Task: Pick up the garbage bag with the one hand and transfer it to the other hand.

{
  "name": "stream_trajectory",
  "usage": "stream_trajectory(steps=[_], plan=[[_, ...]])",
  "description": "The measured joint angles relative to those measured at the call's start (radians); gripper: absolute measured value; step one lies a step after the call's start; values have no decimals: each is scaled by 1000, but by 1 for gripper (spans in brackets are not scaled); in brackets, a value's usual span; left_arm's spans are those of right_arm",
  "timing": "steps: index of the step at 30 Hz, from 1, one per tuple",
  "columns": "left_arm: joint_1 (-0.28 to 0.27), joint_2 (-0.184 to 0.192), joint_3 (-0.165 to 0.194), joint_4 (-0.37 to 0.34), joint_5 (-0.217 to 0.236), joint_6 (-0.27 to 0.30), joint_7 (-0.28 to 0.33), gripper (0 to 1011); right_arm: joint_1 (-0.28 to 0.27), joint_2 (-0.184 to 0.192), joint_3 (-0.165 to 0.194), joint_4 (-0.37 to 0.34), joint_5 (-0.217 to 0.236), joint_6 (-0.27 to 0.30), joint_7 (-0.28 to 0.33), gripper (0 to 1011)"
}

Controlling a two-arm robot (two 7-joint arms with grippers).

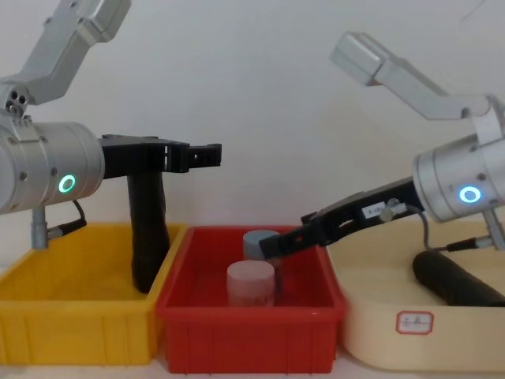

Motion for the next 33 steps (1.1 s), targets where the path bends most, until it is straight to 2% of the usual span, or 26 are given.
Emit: stream_trajectory(steps=[13, 33], plan=[[0, 0, 0, 0, 0, 0, 0, 1000, 45, -55, -44, 93, -9, -12, 21, 1001], [0, 0, 0, 0, 0, 0, 0, 1000, 85, -107, -77, 188, -30, -28, 51, 1001]])
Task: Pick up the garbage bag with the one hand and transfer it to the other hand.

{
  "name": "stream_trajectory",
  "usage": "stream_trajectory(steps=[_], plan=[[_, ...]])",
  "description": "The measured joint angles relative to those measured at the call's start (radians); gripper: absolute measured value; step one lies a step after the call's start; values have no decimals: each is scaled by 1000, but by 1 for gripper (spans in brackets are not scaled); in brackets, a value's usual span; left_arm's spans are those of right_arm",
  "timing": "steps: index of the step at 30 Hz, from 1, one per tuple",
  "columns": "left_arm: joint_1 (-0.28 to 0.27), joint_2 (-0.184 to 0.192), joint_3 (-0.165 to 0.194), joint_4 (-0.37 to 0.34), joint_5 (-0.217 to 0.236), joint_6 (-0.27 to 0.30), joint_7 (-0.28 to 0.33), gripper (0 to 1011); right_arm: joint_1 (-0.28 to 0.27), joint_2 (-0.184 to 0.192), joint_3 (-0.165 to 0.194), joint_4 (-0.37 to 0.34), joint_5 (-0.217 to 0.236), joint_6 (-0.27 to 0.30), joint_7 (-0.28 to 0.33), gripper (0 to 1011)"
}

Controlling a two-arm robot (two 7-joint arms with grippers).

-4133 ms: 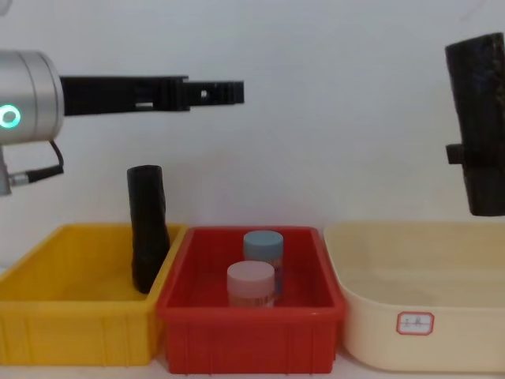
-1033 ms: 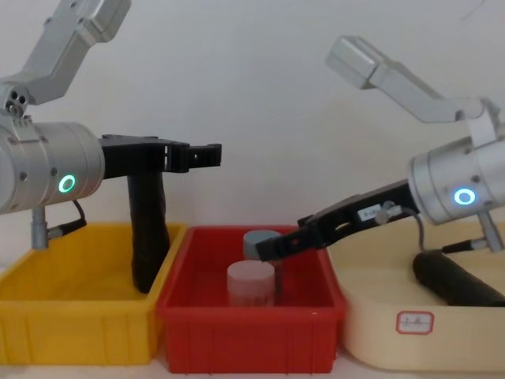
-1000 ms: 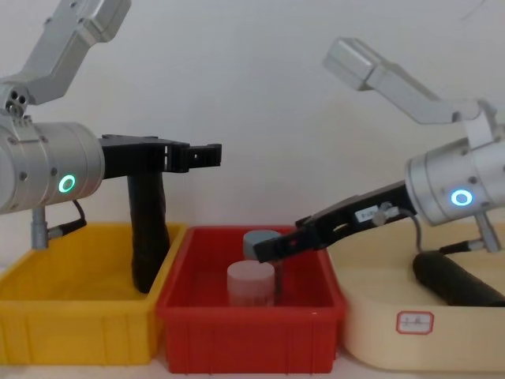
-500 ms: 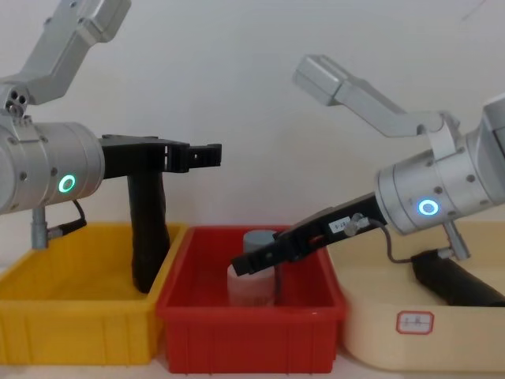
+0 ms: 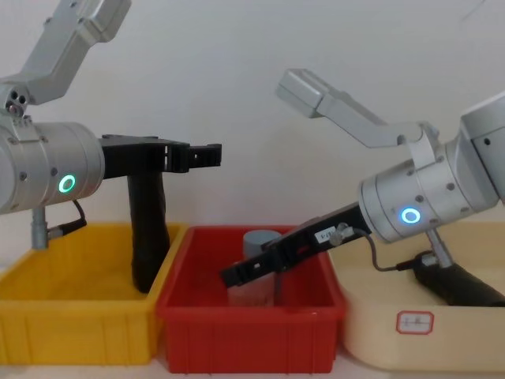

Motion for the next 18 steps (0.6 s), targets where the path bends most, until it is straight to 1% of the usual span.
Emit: stream_trajectory(steps=[18], plan=[[0, 0, 0, 0, 0, 0, 0, 1000, 33, -38, -13, 80, -20, -16, 26, 1001]])
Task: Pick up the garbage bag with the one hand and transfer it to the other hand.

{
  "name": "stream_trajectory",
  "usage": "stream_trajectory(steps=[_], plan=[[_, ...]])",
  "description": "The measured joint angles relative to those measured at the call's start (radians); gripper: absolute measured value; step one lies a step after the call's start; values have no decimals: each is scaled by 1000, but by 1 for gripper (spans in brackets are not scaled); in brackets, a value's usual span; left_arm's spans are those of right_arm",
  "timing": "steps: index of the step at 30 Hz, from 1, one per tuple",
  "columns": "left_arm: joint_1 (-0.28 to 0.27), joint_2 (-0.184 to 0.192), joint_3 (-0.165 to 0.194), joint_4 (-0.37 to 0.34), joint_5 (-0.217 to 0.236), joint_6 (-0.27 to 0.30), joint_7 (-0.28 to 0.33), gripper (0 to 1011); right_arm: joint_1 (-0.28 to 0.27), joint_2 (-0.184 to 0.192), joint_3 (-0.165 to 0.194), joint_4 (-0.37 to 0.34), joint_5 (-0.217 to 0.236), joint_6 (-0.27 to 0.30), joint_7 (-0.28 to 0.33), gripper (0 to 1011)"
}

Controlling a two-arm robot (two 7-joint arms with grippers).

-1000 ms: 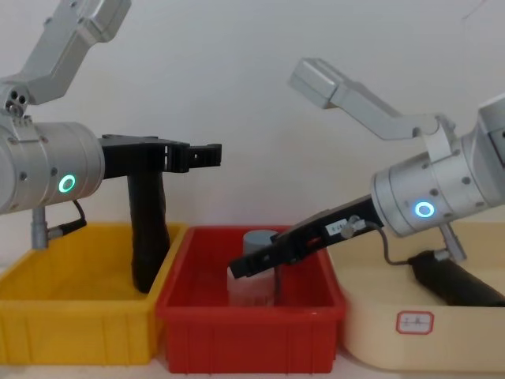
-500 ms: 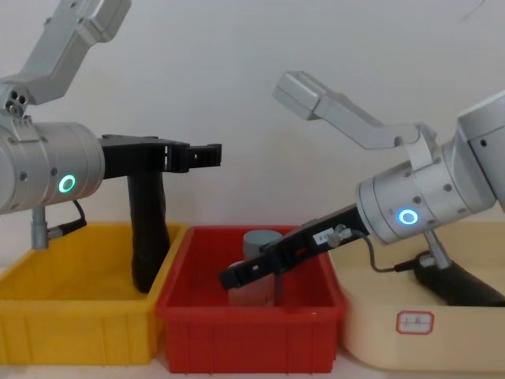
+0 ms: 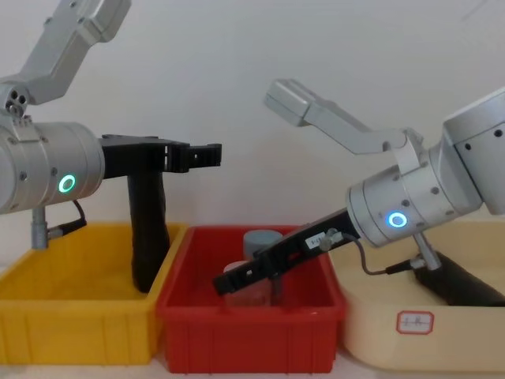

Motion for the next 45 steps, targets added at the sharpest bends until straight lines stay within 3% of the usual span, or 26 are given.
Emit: stream_trajectory(steps=[25, 33, 40, 45], plan=[[0, 0, 0, 0, 0, 0, 0, 1000, 32, -34, 0, 104, -27, -38, 27, 1002], [0, 0, 0, 0, 0, 0, 0, 1000, 36, -39, 1, 118, -31, -43, 31, 864], [0, 0, 0, 0, 0, 0, 0, 1000, 39, -42, 1, 125, -33, -46, 33, 667], [0, 0, 0, 0, 0, 0, 0, 1000, 38, -41, 5, 124, -34, -46, 33, 663]])
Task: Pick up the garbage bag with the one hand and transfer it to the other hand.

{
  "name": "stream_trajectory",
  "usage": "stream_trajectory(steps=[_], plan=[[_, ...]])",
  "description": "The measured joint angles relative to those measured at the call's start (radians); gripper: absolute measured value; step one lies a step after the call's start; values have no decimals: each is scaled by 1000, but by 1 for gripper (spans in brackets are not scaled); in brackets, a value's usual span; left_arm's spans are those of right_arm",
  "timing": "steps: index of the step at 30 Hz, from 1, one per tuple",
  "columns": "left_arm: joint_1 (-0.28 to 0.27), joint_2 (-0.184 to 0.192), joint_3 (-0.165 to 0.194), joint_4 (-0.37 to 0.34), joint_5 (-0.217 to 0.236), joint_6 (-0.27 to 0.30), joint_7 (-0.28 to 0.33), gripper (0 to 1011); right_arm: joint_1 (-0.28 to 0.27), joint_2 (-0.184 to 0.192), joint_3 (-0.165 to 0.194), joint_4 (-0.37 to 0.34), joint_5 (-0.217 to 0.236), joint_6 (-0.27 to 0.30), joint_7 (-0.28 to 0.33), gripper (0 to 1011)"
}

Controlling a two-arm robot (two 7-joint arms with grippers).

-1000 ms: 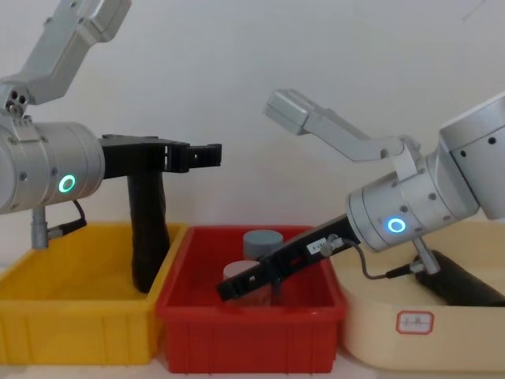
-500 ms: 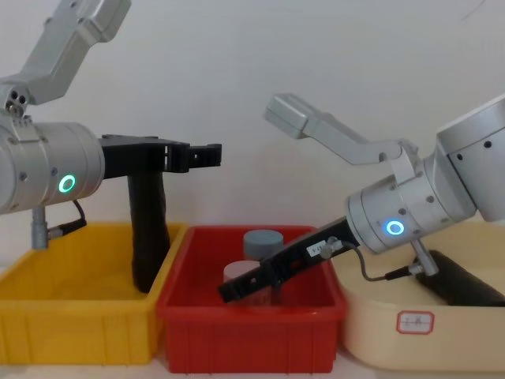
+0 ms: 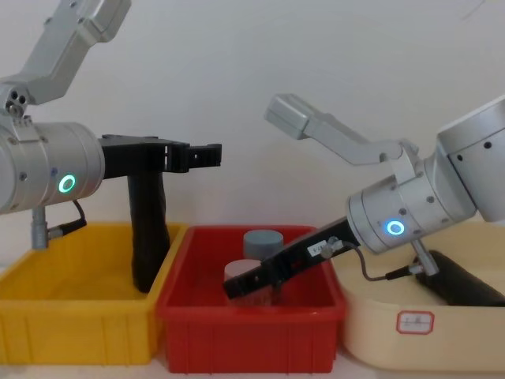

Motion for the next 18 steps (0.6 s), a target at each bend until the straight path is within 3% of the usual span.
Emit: stream_trajectory(steps=[8, 18], plan=[[0, 0, 0, 0, 0, 0, 0, 1000, -20, 14, 25, -38, 9, 7, -24, 663], [0, 0, 0, 0, 0, 0, 0, 1000, -69, 71, 102, -172, 40, 24, -105, 663]])
